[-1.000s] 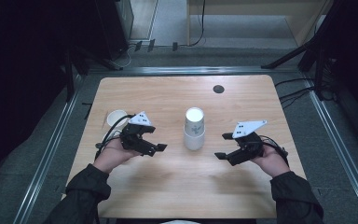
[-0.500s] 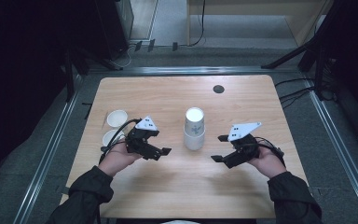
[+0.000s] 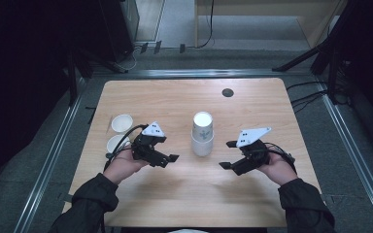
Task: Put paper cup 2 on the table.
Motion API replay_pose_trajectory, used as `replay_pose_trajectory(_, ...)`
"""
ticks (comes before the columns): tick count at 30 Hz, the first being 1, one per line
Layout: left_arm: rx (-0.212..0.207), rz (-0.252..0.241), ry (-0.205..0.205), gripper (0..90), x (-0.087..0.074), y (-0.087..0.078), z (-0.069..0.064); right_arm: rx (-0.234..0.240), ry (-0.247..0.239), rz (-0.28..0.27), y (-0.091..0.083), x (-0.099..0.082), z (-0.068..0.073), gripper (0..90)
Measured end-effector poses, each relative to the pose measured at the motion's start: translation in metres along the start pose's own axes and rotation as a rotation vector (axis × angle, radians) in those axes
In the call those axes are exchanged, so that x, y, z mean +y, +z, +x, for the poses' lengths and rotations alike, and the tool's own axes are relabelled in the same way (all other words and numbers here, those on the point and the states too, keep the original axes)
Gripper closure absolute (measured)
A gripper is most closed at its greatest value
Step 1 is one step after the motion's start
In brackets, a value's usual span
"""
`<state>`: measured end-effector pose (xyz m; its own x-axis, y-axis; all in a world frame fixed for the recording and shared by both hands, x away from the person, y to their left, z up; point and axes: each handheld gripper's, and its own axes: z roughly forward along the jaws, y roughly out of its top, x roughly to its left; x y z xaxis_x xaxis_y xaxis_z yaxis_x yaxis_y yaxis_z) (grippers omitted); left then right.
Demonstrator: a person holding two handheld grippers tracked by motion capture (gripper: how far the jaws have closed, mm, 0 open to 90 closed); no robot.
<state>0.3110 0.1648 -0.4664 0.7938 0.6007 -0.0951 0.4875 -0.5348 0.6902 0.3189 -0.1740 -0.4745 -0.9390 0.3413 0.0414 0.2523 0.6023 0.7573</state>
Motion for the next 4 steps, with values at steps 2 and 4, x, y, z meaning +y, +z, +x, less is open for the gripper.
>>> replay_pose_trajectory(2, -0.003, 0.002, 0.000, 13.9, -0.0004, 0.0005, 0.0004, 0.000, -0.002, 0.000, -0.0001, 0.0001, 0.0000, 22.2)
replay_pose_trajectory(4, -0.001, 0.004, 0.002, 13.9, -0.0006, 0.0007, 0.0006, 0.001, 0.000, -0.001, 0.0000, 0.0001, -0.0001, 22.2)
